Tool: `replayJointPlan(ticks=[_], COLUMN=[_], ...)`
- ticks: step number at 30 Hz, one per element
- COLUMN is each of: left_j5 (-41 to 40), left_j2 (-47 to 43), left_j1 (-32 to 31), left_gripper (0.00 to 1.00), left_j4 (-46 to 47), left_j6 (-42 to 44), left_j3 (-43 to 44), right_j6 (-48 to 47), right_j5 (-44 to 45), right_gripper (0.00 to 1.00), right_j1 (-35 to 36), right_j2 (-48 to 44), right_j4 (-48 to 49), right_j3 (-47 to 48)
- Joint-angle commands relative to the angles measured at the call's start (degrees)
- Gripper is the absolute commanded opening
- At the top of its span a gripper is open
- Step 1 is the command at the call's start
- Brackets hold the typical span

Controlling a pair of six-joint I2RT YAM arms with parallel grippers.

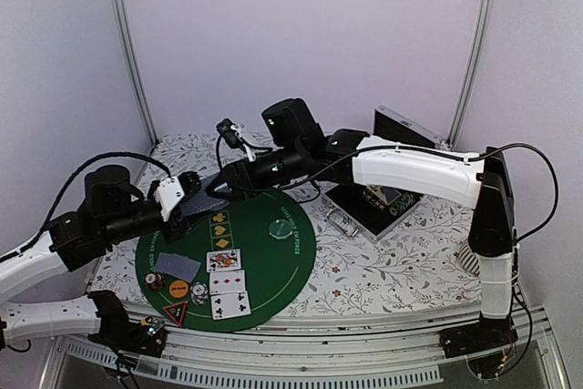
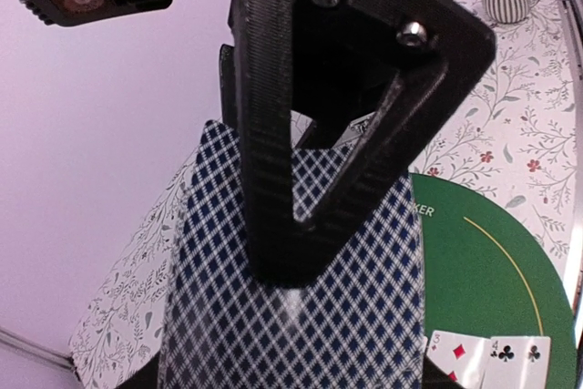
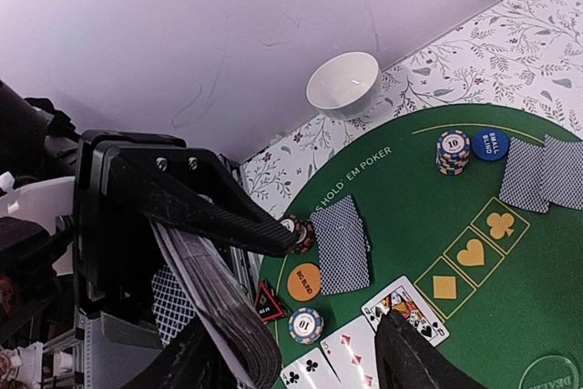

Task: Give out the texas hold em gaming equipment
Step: Pick up the poker card from the face-down deck piles.

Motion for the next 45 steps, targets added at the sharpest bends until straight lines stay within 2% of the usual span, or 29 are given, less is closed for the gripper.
replayJointPlan(ticks=[1,3,7,11,23,27,30,45], left_j5=[-0.1,-0.1,-0.2,-0.2,-0.2,-0.2,-0.2,-0.9], left_j2=[-0.8,-0.7,-0.7,-0.7,-0.7,-0.7,-0.7,-0.8], left_j1=[-0.6,-0.6,-0.6,-0.7,-0.6,-0.6,-0.6,-0.6], left_gripper=[0.54,0.54,0.54,0.54,0.54,0.54,0.54,0.54], left_j4=[2.0,1.9,1.9,1.9,1.9,2.0,2.0,1.9], left_j6=[0.1,0.1,0.0,0.0,0.1,0.2,0.2,0.0], left_j3=[0.1,0.0,0.1,0.1,0.2,0.1,0.2,0.1], right_j6=[-0.5,-0.8,-1.4,-2.1,-1.5,-1.2,-1.5,-4.8], right_j5=[-1.9,-1.9,-1.8,0.8,-0.4,-0.9,-0.3,3.5], right_gripper=[0.57,0.56,0.63,0.62,0.39,0.21,0.04,0.01], right_j1=[-0.3,-0.3,-0.3,-0.4,-0.3,-0.3,-0.4,-1.4], right_j2=[-2.9,-3.8,-5.1,-6.3,-5.0,-4.7,-5.1,-12.8], right_j4=[-1.3,-1.3,-1.4,-2.5,-4.2,-4.5,-4.9,-6.9], right_j3=[0.4,0.4,0.5,0.4,0.2,0.6,0.6,-1.8])
